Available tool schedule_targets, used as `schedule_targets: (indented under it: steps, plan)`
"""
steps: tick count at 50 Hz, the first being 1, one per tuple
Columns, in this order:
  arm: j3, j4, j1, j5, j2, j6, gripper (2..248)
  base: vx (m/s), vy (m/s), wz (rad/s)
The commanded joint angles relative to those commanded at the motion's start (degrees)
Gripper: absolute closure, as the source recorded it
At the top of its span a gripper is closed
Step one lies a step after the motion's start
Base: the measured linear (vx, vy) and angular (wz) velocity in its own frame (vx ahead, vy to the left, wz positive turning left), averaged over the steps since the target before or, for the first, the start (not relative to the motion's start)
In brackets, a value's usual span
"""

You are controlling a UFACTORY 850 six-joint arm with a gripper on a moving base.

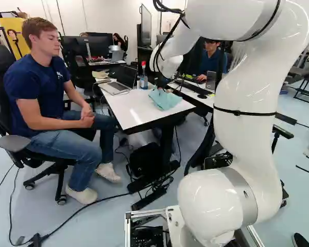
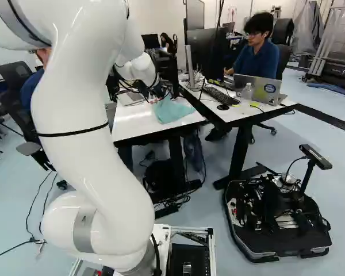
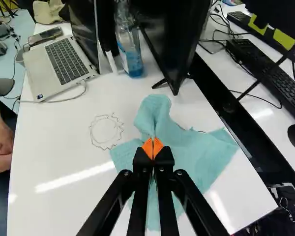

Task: Clean the table with the green towel

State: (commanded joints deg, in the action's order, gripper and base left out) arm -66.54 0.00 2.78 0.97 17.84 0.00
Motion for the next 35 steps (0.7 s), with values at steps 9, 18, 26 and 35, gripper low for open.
schedule_targets:
  steps: [9, 18, 26, 35]
  plan:
    - [-1.9, 0.0, 1.4, 0.0, 0.6, 0.0, 227, 0.000, 0.000, 0.000]
    - [-4.0, 0.0, 2.6, 0.0, 1.3, 0.0, 227, 0.000, 0.000, 0.000]
    - [-5.5, 0.0, 3.3, 0.0, 1.9, 0.0, 227, 0.000, 0.000, 0.000]
    - [-6.4, 0.0, 3.2, 0.0, 2.6, 0.0, 227, 0.000, 0.000, 0.000]
